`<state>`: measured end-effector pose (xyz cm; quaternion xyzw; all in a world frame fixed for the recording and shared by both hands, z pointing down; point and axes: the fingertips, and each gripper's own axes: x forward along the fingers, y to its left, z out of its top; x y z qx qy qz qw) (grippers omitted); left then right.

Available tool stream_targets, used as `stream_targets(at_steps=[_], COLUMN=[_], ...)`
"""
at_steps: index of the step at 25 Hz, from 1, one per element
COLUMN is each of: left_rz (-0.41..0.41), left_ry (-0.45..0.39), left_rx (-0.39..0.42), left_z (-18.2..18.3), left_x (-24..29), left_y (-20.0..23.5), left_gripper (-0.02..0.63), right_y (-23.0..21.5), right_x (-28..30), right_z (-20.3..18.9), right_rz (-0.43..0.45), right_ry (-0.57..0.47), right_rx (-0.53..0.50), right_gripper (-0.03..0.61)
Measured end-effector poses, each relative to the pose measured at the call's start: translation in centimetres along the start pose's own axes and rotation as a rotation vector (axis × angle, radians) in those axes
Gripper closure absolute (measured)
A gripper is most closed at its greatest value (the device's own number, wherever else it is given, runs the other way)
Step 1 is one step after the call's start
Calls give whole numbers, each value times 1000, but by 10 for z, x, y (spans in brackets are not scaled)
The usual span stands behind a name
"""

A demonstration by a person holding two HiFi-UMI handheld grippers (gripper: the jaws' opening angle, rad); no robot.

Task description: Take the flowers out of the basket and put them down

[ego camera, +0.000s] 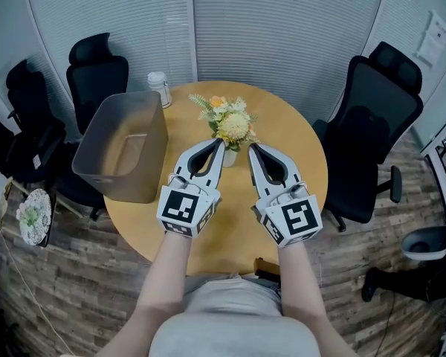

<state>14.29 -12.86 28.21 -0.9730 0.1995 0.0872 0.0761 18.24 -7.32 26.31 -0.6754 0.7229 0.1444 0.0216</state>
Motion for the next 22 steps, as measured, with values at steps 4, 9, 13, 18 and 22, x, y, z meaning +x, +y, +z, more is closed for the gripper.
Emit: stream_targets(at_steps=[4,9,13,18,22], left_rz=[-6,-20,-36,-42,-45], left_ry=[-2,-12,-14,-20,-22], left_rx=[-2,-3,3,5,3], left_z=[1,5,6,10,12], left_x=[1,5,8,9,8], left_y=[-4,-9,-16,-19,-21], left_gripper=[611,611,611,611,610], right_y=[3,3,1,-3,-5], right_x=[0,-2,-3,-5,-6], right_z=[1,2,2,3,4], right_rz=[4,4,0,-16,-25], right_ry=[7,12,13,4,3], right_rx=[-17,-19,-23,-7,-1], right_gripper=[555,555,555,555,555])
